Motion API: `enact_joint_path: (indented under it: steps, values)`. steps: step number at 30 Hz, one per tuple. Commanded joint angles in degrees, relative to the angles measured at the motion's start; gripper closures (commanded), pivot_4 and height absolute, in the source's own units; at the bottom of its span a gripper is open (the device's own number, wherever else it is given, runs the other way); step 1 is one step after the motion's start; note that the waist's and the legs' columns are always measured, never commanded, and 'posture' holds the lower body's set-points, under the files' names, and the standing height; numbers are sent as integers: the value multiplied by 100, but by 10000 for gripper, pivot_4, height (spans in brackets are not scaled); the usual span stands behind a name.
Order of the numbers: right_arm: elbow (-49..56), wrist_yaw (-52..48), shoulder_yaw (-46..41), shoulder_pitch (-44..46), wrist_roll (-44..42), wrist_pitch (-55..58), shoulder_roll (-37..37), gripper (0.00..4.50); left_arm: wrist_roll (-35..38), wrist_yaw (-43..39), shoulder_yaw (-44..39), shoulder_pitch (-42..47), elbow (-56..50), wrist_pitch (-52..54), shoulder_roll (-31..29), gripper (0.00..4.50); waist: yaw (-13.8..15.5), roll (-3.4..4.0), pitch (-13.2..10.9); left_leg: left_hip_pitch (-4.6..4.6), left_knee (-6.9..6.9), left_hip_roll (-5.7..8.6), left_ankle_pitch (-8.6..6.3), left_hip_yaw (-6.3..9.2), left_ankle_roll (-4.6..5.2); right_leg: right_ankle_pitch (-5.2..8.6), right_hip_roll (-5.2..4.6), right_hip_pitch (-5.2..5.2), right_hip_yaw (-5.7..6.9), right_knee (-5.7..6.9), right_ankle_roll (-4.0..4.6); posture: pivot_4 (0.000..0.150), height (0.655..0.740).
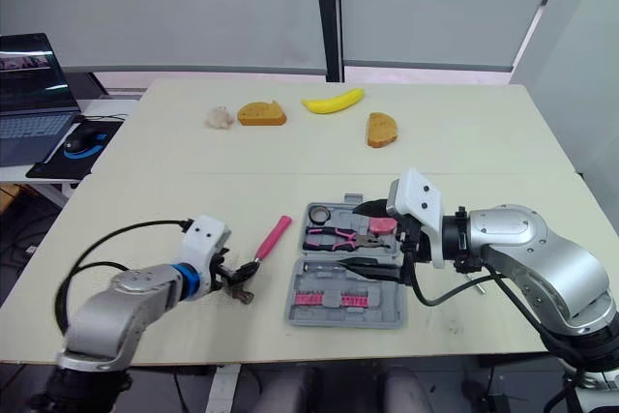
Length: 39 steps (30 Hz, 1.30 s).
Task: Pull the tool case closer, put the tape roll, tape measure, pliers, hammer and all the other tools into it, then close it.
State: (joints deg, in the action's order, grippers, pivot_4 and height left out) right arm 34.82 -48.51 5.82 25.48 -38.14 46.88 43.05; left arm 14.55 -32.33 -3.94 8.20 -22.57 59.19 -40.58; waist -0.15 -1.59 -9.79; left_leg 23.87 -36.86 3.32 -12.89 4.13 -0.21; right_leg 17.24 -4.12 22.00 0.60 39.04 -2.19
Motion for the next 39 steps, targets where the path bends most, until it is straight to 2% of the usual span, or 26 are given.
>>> enact_joint_path:
  steps: [1, 3, 5, 7, 9, 12, 17, 21, 25, 29, 36, 39]
  values:
    - [64, 34, 47, 113, 55, -154, -129, 0, 313, -1051, -242, 372, 18, -726, -748, 300, 2, 1, -1, 1, 0, -1, 0, 1, 0, 0, 0, 1, 3, -2, 0, 1500, 7400]
    - [39, 12, 133, 149, 145, -204, -183, 0, 169, -2036, 67, 567, 384, -1640, -1514, 300, 1, 0, -4, 3, 0, 0, 0, -1, -1, 0, -1, 1, 2, -4, 0, 1500, 7400]
    - [8, -9, 199, 180, 229, -261, -205, 0, -420, -3112, 631, 729, 904, -3337, -2329, 300, -1, 2, -5, 2, 2, 1, 0, -3, -1, 0, -3, 4, 0, -6, 1, 1500, 7400]
    - [-20, 5, 236, 199, 258, -298, -247, 0, -1040, -3878, 1177, 1074, 1541, -5278, -2744, 300, 3, 19, -10, 1, 10, 3, 0, -12, -1, 0, -8, 6, -6, -13, 4, 1500, 7400]
    - [-32, 18, 262, 191, 293, -324, -288, 0, -1550, -4362, 1681, 1646, 2280, -6966, -2747, 300, 22, 20, -11, 2, 13, 5, 0, -15, -1, -1, -14, 6, -4, -12, 6, 1500, 7400]
    - [-52, 25, 276, 160, 371, -354, -325, 0, -2334, -4616, 2416, 2652, 3561, -9229, -2315, 300, 54, 17, -13, 12, 11, 4, 0, -14, 0, -1, -14, 8, 0, -12, 7, 1500, 7400]
    - [79, 131, 204, 78, 359, -268, -305, 0, -3288, -4381, 3225, 3801, 5140, -11529, -1511, 300, 23, 9, -17, 25, -3, 8, -1, -13, 3, -3, -5, 11, 4, -9, 2, 1500, 7400]
    - [230, 248, 144, -3, 292, -151, -257, 0, -4113, -3835, 3649, 4346, 6082, -12674, -1111, 300, -25, 6, -18, 26, -7, 8, 0, -13, 5, -3, 3, 13, 10, -5, 0, 1500, 7400]
    - [332, 344, 102, -42, 257, -46, -223, 0, -4723, -3323, 3956, 4667, 6599, -13364, -878, 300, -101, 6, -19, 25, -6, 5, 0, -12, 5, -2, 12, 18, 17, 3, -2, 1500, 7400]
    - [427, 442, 98, -41, 231, 51, -231, 0, -5641, -2750, 4209, 4876, 6833, -13624, -746, 300, -136, 5, -19, 25, -8, 6, 0, -12, 5, -2, 15, 18, 18, 4, -3, 1500, 7400]
    - [622, 643, 63, -142, 167, 227, -244, 0, -6831, -1595, 4603, 5023, 7088, -13608, -447, 300, -136, 3, -18, 26, -10, 7, 1, -11, 6, -2, 36, 15, 18, 6, -6, 1500, 7400]
    - [716, 696, 22, -219, 138, 298, -196, 0, -7083, -1281, 4768, 5005, 7107, -13652, -353, 6201, -137, 3, -17, 23, -11, 7, 1, -13, 6, -2, 36, 15, 16, 9, -7, 1500, 7400]
